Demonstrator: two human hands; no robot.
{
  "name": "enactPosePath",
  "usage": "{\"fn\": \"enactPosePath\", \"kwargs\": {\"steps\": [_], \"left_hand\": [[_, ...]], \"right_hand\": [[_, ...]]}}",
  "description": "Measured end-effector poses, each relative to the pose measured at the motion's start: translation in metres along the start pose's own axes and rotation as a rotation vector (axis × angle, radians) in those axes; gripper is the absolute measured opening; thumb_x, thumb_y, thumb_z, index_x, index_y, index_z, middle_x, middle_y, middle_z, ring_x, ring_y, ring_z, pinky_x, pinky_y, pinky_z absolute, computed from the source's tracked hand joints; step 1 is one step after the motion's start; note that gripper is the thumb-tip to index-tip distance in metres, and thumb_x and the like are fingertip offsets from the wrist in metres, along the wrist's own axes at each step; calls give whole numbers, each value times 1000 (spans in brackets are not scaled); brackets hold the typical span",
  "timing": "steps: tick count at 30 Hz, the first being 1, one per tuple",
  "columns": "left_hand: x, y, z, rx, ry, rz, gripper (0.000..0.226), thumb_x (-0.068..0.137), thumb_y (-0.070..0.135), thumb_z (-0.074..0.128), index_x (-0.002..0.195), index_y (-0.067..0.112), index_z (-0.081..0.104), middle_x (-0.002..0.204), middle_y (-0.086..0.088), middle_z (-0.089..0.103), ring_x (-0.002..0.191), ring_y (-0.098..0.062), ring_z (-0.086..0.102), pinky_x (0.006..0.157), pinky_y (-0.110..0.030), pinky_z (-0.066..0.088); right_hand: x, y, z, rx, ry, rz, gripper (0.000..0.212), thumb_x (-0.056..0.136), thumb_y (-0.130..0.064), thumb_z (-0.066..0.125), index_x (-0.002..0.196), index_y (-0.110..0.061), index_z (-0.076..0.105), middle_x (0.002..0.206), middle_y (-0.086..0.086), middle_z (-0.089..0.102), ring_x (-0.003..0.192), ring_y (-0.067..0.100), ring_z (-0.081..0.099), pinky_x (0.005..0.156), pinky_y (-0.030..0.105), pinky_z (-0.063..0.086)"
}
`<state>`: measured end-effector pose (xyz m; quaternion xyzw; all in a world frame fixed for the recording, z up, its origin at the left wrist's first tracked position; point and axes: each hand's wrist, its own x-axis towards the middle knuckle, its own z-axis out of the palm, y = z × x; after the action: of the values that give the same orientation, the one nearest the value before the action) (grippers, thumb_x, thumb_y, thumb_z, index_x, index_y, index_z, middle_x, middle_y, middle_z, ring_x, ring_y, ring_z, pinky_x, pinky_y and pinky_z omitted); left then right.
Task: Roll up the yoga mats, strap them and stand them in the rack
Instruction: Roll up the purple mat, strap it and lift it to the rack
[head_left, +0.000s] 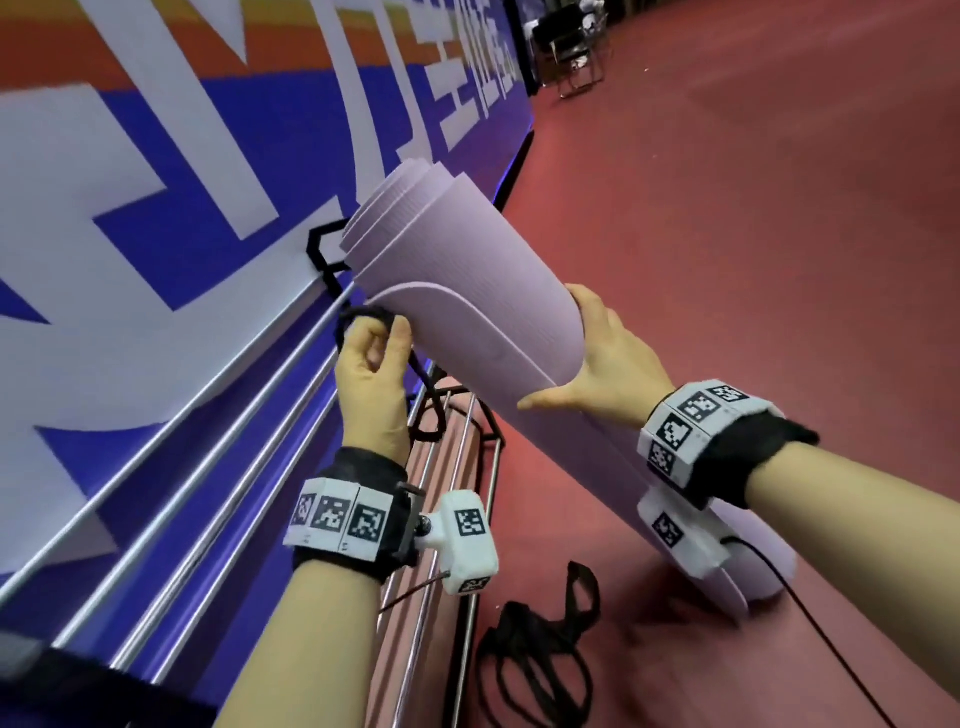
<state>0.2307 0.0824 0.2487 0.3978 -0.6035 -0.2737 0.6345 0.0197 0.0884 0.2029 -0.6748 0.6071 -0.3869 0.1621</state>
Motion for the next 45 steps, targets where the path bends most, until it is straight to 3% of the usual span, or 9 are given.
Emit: {"fn": "enactPosePath", "kwargs": {"steps": [3, 6, 11, 15, 19, 27, 33, 37, 45], "left_hand": [[8, 16, -11, -37, 107, 39, 25, 101, 9, 40, 87, 29, 46, 105, 21, 58, 88, 17, 52, 76, -3, 39], [32, 29, -16, -3, 127, 94, 16, 102, 14, 36, 108, 25, 45, 146, 0, 38, 129, -1, 39, 97, -8, 34], [44, 21, 0, 355, 49, 167, 45, 99, 31, 36, 141, 15, 38, 141, 4, 44, 130, -7, 40, 101, -9, 28], [30, 14, 18, 525, -58, 278, 58, 88, 54, 42, 130, 16, 55, 124, 2, 60, 116, -16, 53, 103, -38, 41], [31, 21, 25, 509, -44, 288, 59, 83, 55, 47, 128, 18, 57, 119, 7, 61, 112, -12, 55, 99, -39, 44], [17, 17, 14, 486, 44, 306, 51, 89, 48, 48, 121, 10, 60, 109, 2, 61, 104, -16, 57, 90, -31, 47], [15, 30, -14, 127, 18, 147, 32, 100, 25, 37, 113, 11, 64, 106, 2, 69, 104, -14, 63, 92, -26, 47], [17, 42, -29, -1, -159, 88, 29, 97, 23, 42, 107, 20, 69, 113, 2, 69, 119, -22, 57, 105, -36, 40], [22, 49, -24, 449, -503, 307, 45, 97, 24, 38, 139, 8, 42, 143, 1, 44, 137, -9, 34, 115, -32, 27]], "right_hand": [[-2, -3, 5, -1, 13, -26, 121, 46, -63, 82, 143, -32, 18, 131, 6, 47, 116, 28, 49, 92, 43, 44], [-3, -7, 9, -13, -18, -44, 120, 47, -63, 82, 143, -32, 18, 129, 6, 48, 115, 28, 50, 92, 43, 44], [-6, -6, 13, -33, -53, -38, 132, 45, -70, 78, 148, -27, 7, 140, 10, 38, 126, 29, 42, 98, 48, 41], [-1, 1, 1, -15, -70, 5, 147, 36, -77, 71, 150, -21, -2, 151, 12, 25, 137, 29, 28, 107, 51, 34], [-2, 2, -3, -21, -10, 16, 133, 47, -61, 83, 149, -23, 7, 145, 11, 33, 130, 29, 39, 101, 45, 38], [-7, 0, 4, -32, -10, -38, 124, 44, -66, 81, 144, -28, 19, 129, 8, 45, 116, 29, 49, 93, 41, 42], [-7, -2, 13, -8, -5, -49, 119, 45, -64, 82, 142, -30, 22, 126, 5, 45, 114, 27, 50, 92, 39, 43], [-6, 1, 12, -16, -10, -57, 120, 42, -69, 78, 142, -31, 22, 127, 5, 46, 115, 28, 51, 92, 41, 45], [-8, 9, 3, 3, -12, -80, 122, 41, -71, 76, 143, -31, 21, 133, 5, 44, 117, 27, 49, 92, 41, 44]]}}
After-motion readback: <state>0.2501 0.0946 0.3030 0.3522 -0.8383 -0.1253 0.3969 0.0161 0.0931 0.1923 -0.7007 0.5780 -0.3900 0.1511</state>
